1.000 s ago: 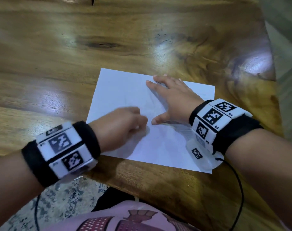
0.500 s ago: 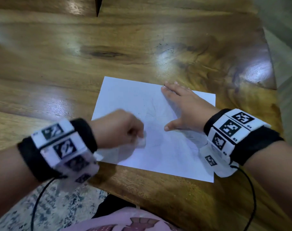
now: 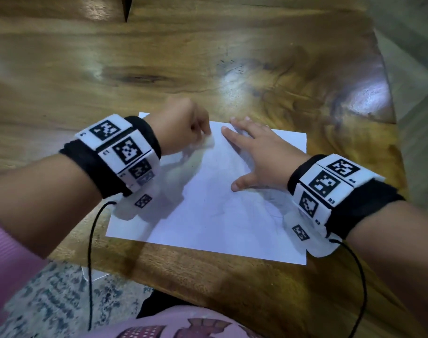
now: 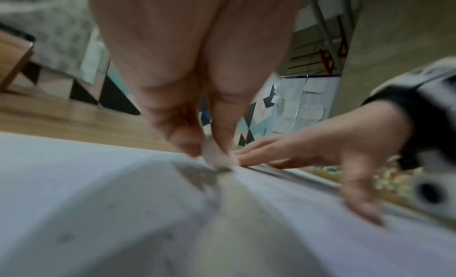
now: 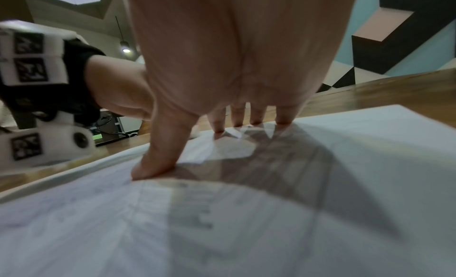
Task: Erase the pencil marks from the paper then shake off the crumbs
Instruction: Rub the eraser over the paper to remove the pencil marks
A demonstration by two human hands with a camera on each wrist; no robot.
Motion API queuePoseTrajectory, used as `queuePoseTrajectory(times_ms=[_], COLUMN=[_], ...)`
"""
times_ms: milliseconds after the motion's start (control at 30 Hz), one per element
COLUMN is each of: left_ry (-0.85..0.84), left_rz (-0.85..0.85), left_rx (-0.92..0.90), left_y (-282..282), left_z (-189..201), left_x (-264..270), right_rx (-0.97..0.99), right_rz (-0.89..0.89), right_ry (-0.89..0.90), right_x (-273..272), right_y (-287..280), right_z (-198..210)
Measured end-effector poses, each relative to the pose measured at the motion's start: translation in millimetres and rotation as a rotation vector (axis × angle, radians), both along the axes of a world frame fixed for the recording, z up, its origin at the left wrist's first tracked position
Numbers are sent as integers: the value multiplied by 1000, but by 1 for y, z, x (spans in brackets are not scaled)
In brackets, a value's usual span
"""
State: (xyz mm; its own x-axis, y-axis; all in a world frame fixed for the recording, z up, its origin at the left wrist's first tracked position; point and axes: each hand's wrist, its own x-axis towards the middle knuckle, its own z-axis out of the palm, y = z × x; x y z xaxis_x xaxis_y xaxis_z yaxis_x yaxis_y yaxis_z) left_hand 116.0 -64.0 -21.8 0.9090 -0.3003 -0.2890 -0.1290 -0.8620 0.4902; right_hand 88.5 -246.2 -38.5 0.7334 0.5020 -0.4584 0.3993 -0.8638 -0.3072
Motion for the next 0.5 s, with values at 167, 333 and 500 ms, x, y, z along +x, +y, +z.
queuePoseTrajectory(times_ms=[167,333,500], left_ry=[-71,-1,-98], left_rz=[-11,-46,-4], left_rx=[-5,24,-1], left_y=[-8,-3,-3], left_z=[-2,-2,-7], left_x=[-2,2,-1], right_rx=[2,6,3], right_rz=[-5,-2,-1], right_ry=[1,0,-1], right_x=[0,0,0], right_y=[0,-1,0], right_z=[-1,-1,-2])
